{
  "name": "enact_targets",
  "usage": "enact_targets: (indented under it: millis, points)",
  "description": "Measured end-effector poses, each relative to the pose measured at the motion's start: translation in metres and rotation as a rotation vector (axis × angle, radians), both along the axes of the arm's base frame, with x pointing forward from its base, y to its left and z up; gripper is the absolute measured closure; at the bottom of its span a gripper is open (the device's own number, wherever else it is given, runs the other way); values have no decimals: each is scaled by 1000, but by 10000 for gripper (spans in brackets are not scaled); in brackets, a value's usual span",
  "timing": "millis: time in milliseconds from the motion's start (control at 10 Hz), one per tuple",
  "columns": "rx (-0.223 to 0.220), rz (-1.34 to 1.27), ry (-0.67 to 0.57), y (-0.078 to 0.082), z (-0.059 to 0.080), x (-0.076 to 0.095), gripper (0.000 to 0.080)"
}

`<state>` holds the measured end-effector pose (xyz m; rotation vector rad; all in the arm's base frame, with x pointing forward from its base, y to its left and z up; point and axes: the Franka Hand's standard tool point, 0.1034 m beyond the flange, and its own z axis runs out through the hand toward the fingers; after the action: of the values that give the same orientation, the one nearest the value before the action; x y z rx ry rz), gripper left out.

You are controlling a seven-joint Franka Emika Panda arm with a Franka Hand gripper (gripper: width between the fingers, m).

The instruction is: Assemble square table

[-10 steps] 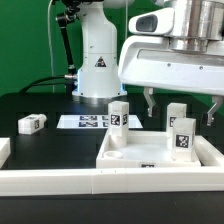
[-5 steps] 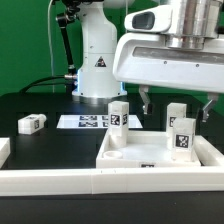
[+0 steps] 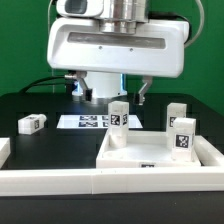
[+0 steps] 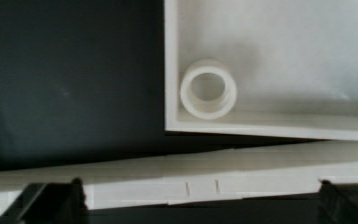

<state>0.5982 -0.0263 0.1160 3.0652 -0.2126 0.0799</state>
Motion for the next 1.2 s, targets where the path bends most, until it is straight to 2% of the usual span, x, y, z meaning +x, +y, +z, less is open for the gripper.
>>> enact_targets:
  millis: [200,500,700,800,900,1100,1200]
  points:
    - [0,0,1,-2,0,0,151]
    - [-6,-14,5,-31,-1,-3,151]
    - [-20,103,30,-79,-7,-22,151]
    - [-18,127,41,-119,-10,-36,151]
    - [-21,130,47,-142,-10,-43,151]
    - [-25,123,53,-181,-12,-54,151]
    - [-25,117,54,-183,-12,-55,151]
